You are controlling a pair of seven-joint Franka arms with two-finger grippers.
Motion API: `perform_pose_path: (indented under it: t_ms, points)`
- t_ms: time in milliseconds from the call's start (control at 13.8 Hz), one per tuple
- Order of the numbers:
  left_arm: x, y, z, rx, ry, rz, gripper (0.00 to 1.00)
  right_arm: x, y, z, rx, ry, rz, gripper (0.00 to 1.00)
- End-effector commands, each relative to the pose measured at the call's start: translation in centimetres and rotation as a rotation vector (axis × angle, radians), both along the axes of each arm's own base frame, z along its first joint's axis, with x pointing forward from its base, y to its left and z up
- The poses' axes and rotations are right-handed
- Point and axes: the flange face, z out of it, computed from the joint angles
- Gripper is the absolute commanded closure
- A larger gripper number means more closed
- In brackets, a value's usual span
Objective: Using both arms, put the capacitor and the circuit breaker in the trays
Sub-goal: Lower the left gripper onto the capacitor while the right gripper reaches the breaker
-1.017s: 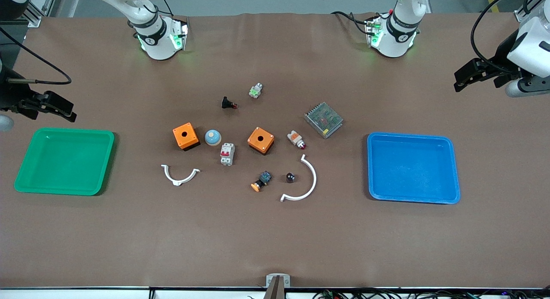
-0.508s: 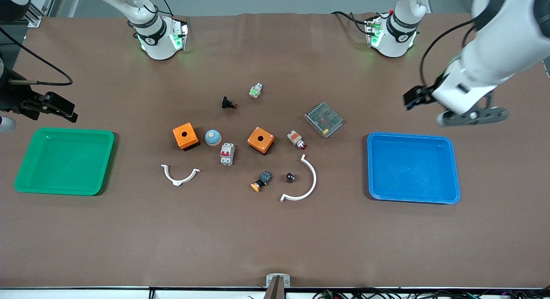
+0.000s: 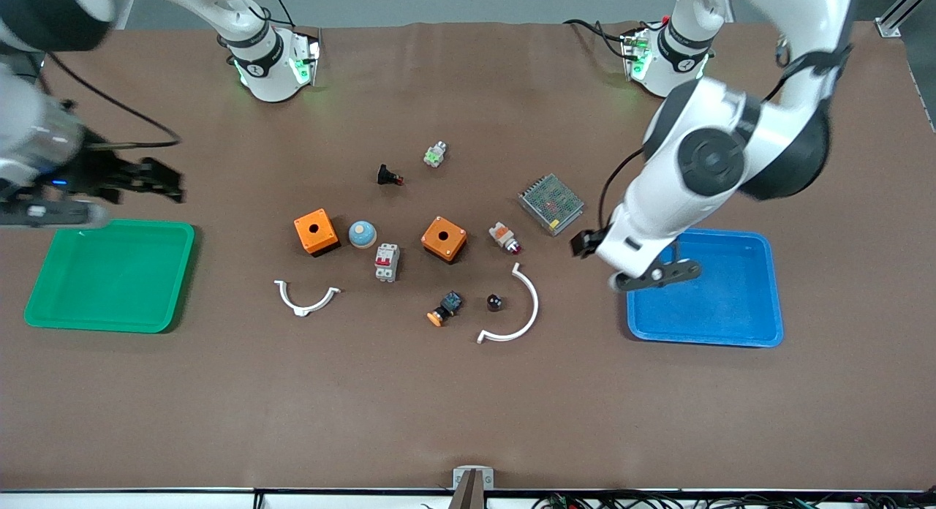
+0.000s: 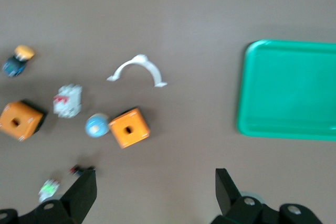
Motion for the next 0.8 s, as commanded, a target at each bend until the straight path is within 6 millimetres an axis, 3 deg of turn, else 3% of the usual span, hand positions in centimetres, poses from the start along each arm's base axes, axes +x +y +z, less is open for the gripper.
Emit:
perform_pose_path:
  t_ms: [0,145,436,581,726]
  points:
    - [1.9,-5.0,-4.6,-0.021,-0.020,0.088,0.00,-1.1,4.6,-4.4,0.057,0.070,-0.096,0.00]
    - [1.6,-8.2,-8.4,-0.028,-0.043,0.161,0.01,-2.4,8.9,-9.4,0.055,0.066,-0.075,0.00]
    - [0.5,-14.2,-15.1,-0.028,-0.137,0.230,0.16,-5.0,17.6,-17.7,0.057,-0.006,-0.096,0.00]
    - [0.5,-15.4,-17.4,-0.046,-0.171,0.231,0.22,-4.8,20.0,-21.0,0.059,-0.025,-0.102,0.00]
    - [0.6,-15.6,-18.8,-0.062,-0.186,0.232,0.25,-3.8,20.8,-24.3,0.069,-0.050,-0.108,0.00]
